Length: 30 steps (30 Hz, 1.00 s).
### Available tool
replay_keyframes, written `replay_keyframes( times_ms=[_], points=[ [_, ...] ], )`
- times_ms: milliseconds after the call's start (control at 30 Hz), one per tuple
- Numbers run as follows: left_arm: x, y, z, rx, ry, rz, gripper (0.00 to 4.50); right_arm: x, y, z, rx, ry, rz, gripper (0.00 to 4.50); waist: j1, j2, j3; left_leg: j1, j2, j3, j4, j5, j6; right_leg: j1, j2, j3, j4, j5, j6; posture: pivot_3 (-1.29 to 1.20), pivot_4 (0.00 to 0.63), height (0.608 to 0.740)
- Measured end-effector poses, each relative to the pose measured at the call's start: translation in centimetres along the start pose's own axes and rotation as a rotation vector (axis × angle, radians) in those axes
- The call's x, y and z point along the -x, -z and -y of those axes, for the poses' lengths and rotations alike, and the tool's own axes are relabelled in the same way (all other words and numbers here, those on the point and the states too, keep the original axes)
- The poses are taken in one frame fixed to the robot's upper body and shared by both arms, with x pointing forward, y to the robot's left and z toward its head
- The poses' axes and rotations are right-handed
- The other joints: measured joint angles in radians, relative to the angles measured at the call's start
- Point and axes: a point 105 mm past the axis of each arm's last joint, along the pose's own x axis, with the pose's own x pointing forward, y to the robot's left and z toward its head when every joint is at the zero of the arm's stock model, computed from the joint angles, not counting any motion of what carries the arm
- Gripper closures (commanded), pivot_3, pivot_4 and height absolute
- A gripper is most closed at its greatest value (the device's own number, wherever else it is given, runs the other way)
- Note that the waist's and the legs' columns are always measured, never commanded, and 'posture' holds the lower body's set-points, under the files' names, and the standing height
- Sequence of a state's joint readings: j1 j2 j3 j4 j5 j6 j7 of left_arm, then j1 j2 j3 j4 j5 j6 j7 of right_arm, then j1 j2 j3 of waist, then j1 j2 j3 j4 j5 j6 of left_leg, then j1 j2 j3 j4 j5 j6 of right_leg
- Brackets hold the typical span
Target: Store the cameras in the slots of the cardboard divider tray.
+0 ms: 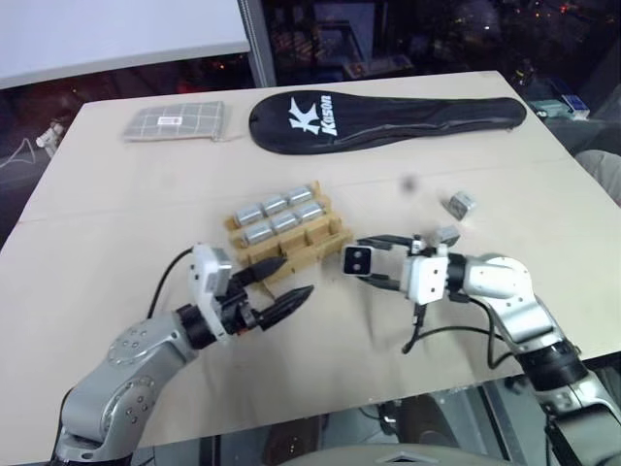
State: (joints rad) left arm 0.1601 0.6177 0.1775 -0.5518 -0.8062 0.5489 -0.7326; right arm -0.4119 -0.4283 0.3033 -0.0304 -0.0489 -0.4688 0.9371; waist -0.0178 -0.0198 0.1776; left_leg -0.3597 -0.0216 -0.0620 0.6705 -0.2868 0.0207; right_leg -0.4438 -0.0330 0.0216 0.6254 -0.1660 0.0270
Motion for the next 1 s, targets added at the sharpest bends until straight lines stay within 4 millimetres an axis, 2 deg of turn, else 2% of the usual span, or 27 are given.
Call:
replay_keyframes(
  times_ms=[100,167,433,600,1000],
  points=[
    [-0.6,-0.1,0.3,0.019,0.037,-0.022,0.22,-2.0,-1.4,0.3,0.154,-0.062,0.091,2.59,0.003,0.000,0.000,0.000,-0.001,0.000,0.000,0.000,0.000,0.000,0.000,-0.001,0.000,0.000,0.000,0.00,0.150,0.740],
    [-0.8,-0.3,0.8,0.049,0.086,-0.020,0.22,-2.8,-1.6,0.0,0.227,-0.109,0.123,2.59,0.005,0.000,0.000,-0.001,-0.002,0.001,0.000,0.000,0.000,0.000,-0.001,-0.002,0.000,0.000,-0.001,0.00,0.150,0.740],
    [-0.6,-1.3,1.5,0.103,0.165,-0.005,0.22,-1.9,0.5,-1.7,0.273,-0.186,0.106,2.59,0.000,0.000,0.000,0.000,-0.002,0.001,0.000,0.000,0.000,0.000,-0.001,0.000,0.000,-0.001,-0.002,0.00,0.150,0.740],
    [-0.5,-1.2,1.3,0.116,0.167,-0.019,0.22,-2.1,0.4,-2.4,0.275,-0.197,0.132,2.59,0.001,0.000,0.000,0.000,-0.001,0.001,0.000,0.000,0.000,0.000,0.000,0.000,0.000,-0.001,-0.003,0.00,0.150,0.740],
    [-0.7,-1.2,1.3,0.144,0.192,-0.050,0.22,-2.4,0.1,-2.2,0.272,-0.173,0.147,2.59,0.001,0.000,0.000,0.000,-0.002,0.000,0.000,0.000,0.000,0.000,-0.001,0.001,0.000,0.000,-0.002,0.00,0.150,0.740]
  ],
)
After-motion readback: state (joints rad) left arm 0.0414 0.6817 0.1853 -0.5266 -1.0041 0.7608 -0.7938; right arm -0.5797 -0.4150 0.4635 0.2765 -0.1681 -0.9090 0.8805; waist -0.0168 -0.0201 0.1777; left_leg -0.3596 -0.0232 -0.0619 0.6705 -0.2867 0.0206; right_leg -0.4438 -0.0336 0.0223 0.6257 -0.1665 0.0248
